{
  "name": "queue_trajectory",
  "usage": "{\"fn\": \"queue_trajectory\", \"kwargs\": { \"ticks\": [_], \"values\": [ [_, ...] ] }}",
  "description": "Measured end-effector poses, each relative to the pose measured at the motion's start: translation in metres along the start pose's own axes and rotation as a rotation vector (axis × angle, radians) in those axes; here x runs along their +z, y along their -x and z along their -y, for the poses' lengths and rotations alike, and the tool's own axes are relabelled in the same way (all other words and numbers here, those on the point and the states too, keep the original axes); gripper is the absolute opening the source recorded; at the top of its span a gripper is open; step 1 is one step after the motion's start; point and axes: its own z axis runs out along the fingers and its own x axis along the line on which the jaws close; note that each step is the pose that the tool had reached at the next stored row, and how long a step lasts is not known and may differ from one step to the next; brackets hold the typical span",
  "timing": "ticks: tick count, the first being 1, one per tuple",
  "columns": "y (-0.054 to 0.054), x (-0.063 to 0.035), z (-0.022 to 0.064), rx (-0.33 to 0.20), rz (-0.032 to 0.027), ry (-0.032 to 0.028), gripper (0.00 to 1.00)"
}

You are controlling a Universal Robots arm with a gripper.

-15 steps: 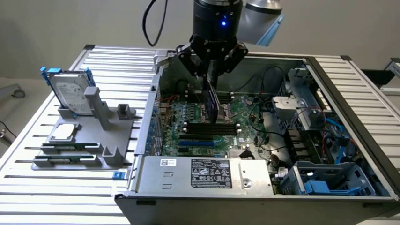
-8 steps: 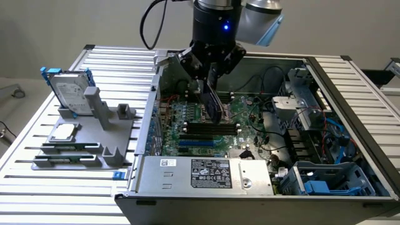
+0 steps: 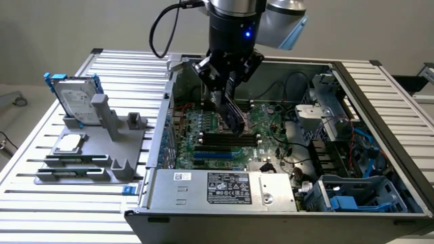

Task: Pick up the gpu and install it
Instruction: 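Insert the gpu into the slot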

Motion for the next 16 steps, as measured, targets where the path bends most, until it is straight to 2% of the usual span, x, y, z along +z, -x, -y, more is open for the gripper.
{"fn": "queue_trajectory", "kwargs": {
  "ticks": [7, 16],
  "values": [
    [0.0000, 0.0060, 0.0002, -0.127, -0.0037, -0.0003, 0.26],
    [0.0000, 0.0089, 0.0003, -0.291, -0.0103, 0.0003, 0.26]
  ]
}}
